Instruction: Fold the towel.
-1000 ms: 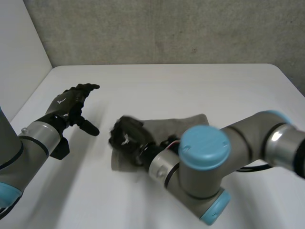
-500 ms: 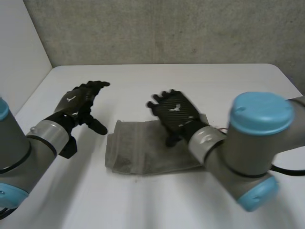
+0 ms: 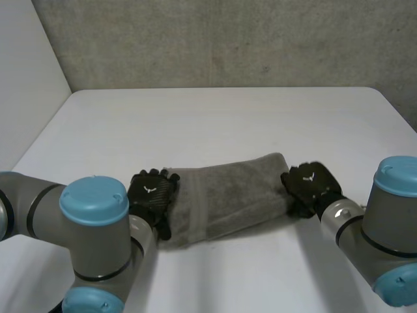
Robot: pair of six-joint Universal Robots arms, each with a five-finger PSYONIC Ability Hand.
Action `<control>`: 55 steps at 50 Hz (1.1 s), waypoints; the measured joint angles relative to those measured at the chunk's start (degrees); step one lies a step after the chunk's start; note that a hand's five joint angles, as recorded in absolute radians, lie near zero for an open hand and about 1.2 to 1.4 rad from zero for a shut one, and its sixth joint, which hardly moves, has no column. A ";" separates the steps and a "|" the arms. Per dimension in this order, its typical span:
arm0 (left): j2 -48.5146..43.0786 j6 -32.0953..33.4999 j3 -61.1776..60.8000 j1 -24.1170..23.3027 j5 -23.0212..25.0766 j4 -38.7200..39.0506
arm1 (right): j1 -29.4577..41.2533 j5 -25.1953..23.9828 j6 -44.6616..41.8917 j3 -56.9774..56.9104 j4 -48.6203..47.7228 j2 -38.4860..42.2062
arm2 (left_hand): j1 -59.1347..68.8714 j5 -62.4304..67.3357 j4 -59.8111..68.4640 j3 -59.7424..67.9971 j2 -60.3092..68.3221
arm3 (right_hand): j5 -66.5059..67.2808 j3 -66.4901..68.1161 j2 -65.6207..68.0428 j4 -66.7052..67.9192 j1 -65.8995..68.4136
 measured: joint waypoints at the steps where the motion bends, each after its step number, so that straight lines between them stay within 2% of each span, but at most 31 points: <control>1: 0.39 0.15 -0.32 -0.40 0.02 0.00 | 0.26 0.44 -1.51 -0.28 -1.39 -0.37 | 0.00 -0.03 0.00 0.00 0.00 | 0.01 0.01 0.00 0.06 0.00; 5: 2.86 0.10 -1.20 -1.25 0.09 0.14 | 2.95 1.82 -5.38 -2.87 -3.83 -1.91 | 0.00 -0.05 0.00 0.00 0.00 | 0.68 0.02 0.00 0.12 0.00; 11: 8.22 -0.22 -1.97 -1.13 -0.97 0.55 | 14.81 3.90 -9.57 -11.33 -4.07 -0.26 | 0.00 -0.05 0.00 0.00 0.00 | 1.68 0.15 0.00 0.13 0.00; 12: 8.22 -0.22 -1.97 -1.13 -0.97 0.55 | 14.81 3.90 -9.57 -11.33 -4.07 -0.26 | 0.00 -0.05 0.00 0.00 0.00 | 1.68 0.15 0.00 0.13 0.00; 13: 10.26 -0.29 -2.18 -0.42 -2.02 0.61 | 18.67 4.08 -10.94 -13.81 -3.71 1.38 | 0.00 -0.05 0.00 0.00 0.00 | 1.76 0.17 0.00 0.13 0.00; 15: 10.93 -0.30 -2.26 -0.09 -2.42 0.61 | 20.13 4.12 -11.55 -14.75 -3.60 2.12 | 0.00 -0.05 0.00 0.00 -0.02 | 1.77 0.17 0.00 0.14 0.00; 18: 15.45 -0.24 -3.32 3.70 -5.13 0.56 | 27.46 3.33 -15.78 -18.74 -3.22 7.12 | 0.00 -0.05 -0.05 -0.16 -0.09 | 1.84 0.17 0.00 0.14 0.51; 22: 17.90 -0.17 -4.11 6.96 -5.92 0.54 | 31.08 1.41 -17.98 -20.07 -3.06 10.76 | 0.00 -0.05 -0.05 -0.16 -0.09 | 1.87 0.17 0.00 0.16 0.51; 23: 19.49 -0.14 -4.69 9.57 -6.03 0.52 | 33.28 -0.65 -19.07 -20.65 -2.95 13.54 | 0.00 -0.05 -0.05 -0.16 -0.09 | 1.88 0.26 0.00 0.16 0.51; 26: 20.62 -0.12 -5.10 11.66 -5.72 0.51 | 34.70 -2.59 -19.57 -20.91 -2.87 15.87 | 0.00 -0.05 -0.05 -0.16 -0.09 | 1.88 0.29 0.00 0.16 0.51; 30: 21.18 -0.11 -5.31 12.84 -4.69 0.54 | 35.20 -3.59 -19.17 -21.03 -2.86 16.85 | 0.00 -0.05 -0.05 -0.16 -0.09 | 1.88 0.29 0.00 0.16 0.51; 31: 21.22 -0.14 -5.24 12.98 -3.91 0.57 | 35.13 -3.53 -18.41 -21.05 -2.84 16.57 | 0.00 -0.05 -0.05 -0.16 -0.09 | -17.12 -21.49 -21.00 -21.85 -13.64; 32: 21.18 -0.22 -5.08 12.96 -3.40 0.57 | 34.74 -3.02 -17.03 -21.04 -2.85 15.61 | 0.00 -0.05 -0.05 -0.16 -0.09 | -28.78 -33.83 -33.17 -34.28 -25.52; 33: 21.14 -0.30 -4.92 12.92 -3.04 0.56 | 34.25 -2.45 -15.71 -21.02 -2.86 14.64 | 0.00 -0.05 -0.05 -0.16 -0.09 | -36.46 -41.65 -41.00 -42.07 -32.13; 34: 21.05 -0.48 -4.63 12.83 -2.55 0.53 | 33.63 -1.83 -14.07 -20.93 -2.83 13.51 | 0.00 -0.05 -0.05 -0.16 -0.09 | -36.46 -41.65 -41.00 -42.07 -32.13; 36: 20.50 -1.66 -3.22 12.00 -1.02 0.32 | 31.09 0.25 -7.89 -20.51 -2.55 9.63 | 0.00 -0.05 -0.05 -0.16 -0.09 | -50.26 -55.19 -53.77 -54.86 -40.19; 37: 20.50 -1.66 -3.22 12.00 -1.02 0.32 | 31.09 0.25 -7.89 -20.51 -2.55 9.63 | 0.00 -0.05 -0.05 -0.16 -0.09 | -50.26 -55.19 -53.77 -54.86 -40.19; 39: 19.13 -4.01 -0.86 9.99 0.28 -0.06 | 26.99 2.34 2.11 -19.76 -0.83 4.38 | 0.00 -0.05 0.01 -0.02 0.05 | -50.72 -55.71 -54.12 -55.02 -40.22; 42: 17.14 -6.69 1.72 7.54 0.88 -0.88 | 23.27 3.10 11.07 -19.49 2.80 0.88 | 0.02 -0.05 0.08 -0.01 0.06 | -50.80 -55.71 -54.12 -55.02 -40.22; 47: 12.60 -11.50 6.38 3.58 1.23 -4.15 | 16.54 1.44 23.37 -20.60 12.57 -1.46 | 0.02 -0.05 0.08 -0.01 0.06 | -50.81 -55.69 -54.12 -55.02 -40.22; 54: 6.45 -17.45 10.98 0.18 1.32 -10.09 | 12.09 -3.93 28.39 -24.59 20.78 2.31 | 0.00 -0.05 0.09 -0.01 0.06 | -50.82 -55.69 -54.12 -55.02 -40.22; 55: 4.08 -19.40 12.37 -0.59 1.28 -12.34 | 11.37 -5.82 28.71 -26.90 22.77 5.34 | 0.00 -0.05 0.08 -0.01 0.06 | -50.82 -55.69 -54.12 -55.02 -40.22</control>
